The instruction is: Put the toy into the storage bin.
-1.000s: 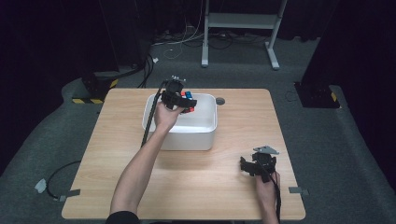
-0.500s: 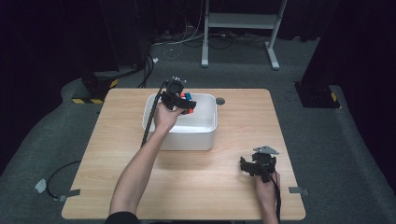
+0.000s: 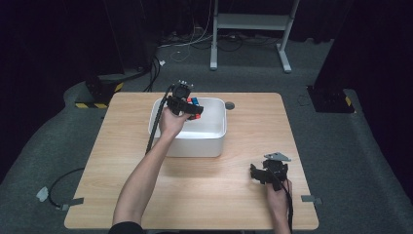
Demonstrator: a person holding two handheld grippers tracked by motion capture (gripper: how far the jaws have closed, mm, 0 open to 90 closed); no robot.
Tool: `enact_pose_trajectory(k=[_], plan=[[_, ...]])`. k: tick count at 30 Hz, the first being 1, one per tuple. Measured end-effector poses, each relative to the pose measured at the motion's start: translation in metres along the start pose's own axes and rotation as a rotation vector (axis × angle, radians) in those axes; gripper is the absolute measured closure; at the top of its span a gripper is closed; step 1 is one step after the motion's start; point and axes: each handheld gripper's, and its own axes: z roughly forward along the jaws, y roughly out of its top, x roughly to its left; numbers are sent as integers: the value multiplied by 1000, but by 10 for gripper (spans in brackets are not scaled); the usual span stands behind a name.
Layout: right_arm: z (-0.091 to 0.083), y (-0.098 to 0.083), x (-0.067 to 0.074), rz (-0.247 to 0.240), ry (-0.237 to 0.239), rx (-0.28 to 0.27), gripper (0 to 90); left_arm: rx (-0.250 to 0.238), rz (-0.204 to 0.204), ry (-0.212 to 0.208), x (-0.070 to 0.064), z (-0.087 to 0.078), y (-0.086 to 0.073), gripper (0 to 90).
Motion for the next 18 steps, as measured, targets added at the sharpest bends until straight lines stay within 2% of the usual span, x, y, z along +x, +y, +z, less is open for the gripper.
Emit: enact_pose_trajectory(k=[14, 18], plan=[[0, 0, 0, -1, 0, 0, 146, -3, -3, 0, 1, -5, -7, 134], [0, 0, 0, -2, 1, 0, 146, -1, 14, 8, 1, -8, -10, 134]])
